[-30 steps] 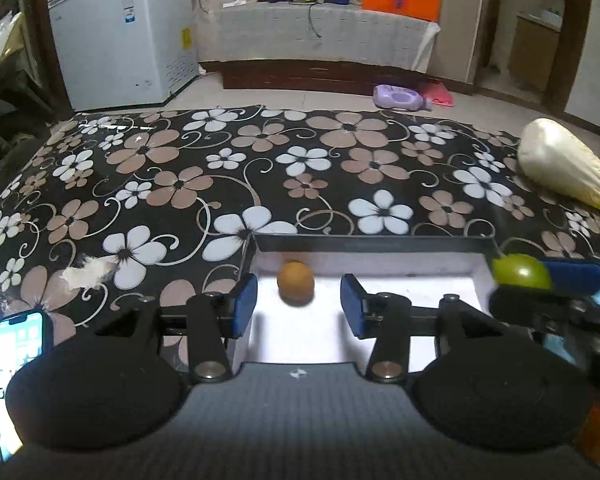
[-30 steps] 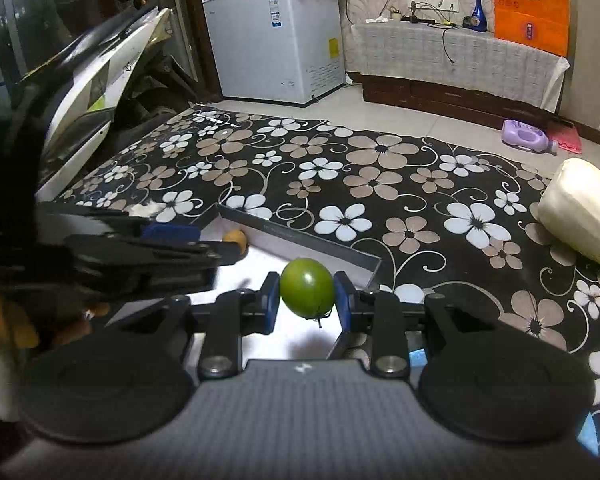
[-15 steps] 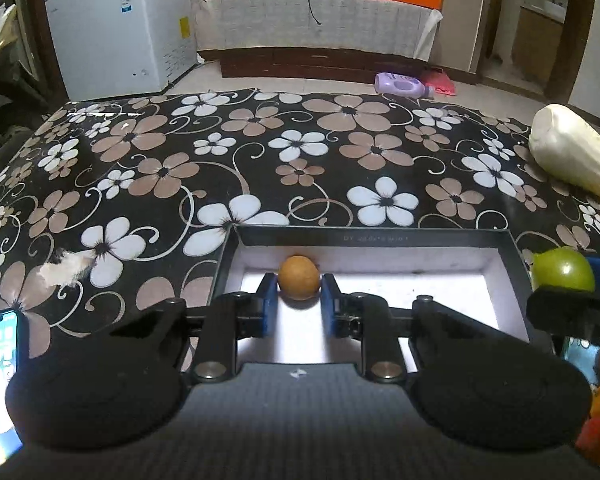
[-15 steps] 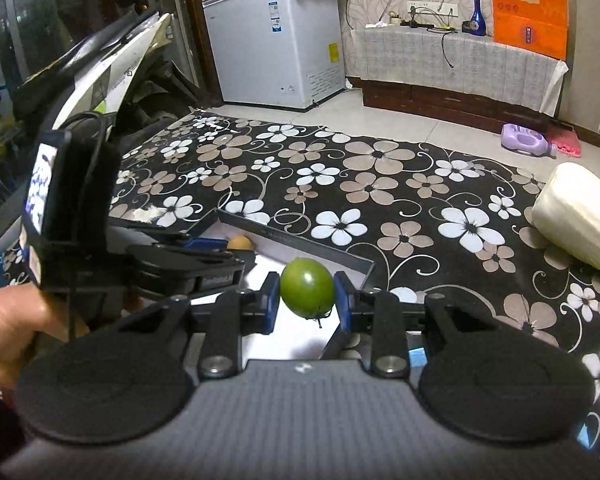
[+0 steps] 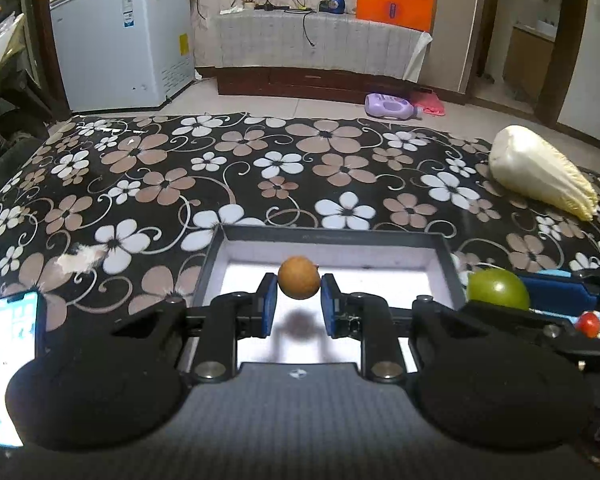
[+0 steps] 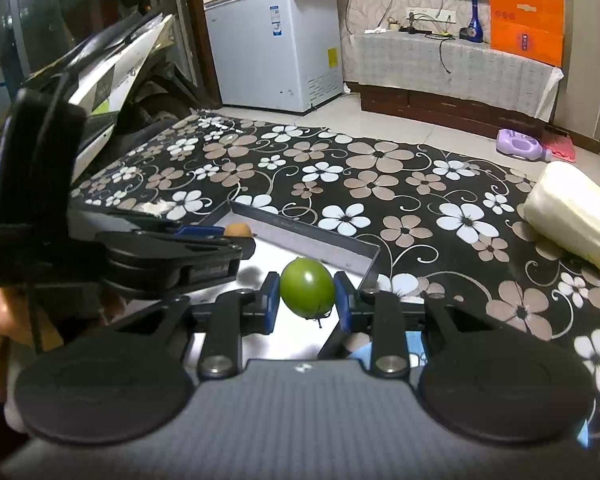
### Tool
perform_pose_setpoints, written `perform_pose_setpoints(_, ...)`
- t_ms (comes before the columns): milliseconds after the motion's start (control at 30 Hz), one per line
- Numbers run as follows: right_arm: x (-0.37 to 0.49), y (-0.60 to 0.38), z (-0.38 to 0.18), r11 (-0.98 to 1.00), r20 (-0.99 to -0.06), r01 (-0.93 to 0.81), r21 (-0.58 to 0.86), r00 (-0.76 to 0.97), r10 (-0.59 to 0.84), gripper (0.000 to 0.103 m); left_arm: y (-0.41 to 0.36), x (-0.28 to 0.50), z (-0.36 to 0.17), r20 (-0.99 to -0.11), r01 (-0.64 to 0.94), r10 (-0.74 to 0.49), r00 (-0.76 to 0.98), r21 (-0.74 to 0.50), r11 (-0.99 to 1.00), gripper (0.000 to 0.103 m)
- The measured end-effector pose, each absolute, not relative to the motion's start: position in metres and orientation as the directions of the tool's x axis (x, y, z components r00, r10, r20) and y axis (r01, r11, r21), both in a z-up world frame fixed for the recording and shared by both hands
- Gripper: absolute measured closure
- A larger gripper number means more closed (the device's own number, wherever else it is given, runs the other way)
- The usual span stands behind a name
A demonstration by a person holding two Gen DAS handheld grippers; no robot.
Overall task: Organize fruits
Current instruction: 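Carry the green tomato in the right gripper while the left gripper carries the kiwi to the plate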
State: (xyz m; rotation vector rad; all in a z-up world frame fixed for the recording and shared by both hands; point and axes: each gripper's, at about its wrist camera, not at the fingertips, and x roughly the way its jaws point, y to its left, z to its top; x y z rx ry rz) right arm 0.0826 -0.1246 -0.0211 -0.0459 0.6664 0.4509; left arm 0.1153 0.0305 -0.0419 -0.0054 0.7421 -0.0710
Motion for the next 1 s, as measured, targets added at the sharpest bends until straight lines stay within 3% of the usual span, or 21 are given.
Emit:
perform_pose_setpoints(667, 0.024, -0.174, -0.008, 0.948, -0.567, -0.288, 0.137, 0.761, 0.313, 0.071, -0.018, 0.015, -0.024, -0.666, 0.162, -0.166, 0.727, -0.069, 0.984, 0.075)
perform_pose_setpoints(1000, 0.001, -0.193, -0.007, 0.960, -0.570, -0.251, 0.127, 0.774, 0.277, 0.071, -0.050, 0.000, -0.027, -0.661, 0.228, -0.224, 0.717, -0.082, 0.970, 0.075)
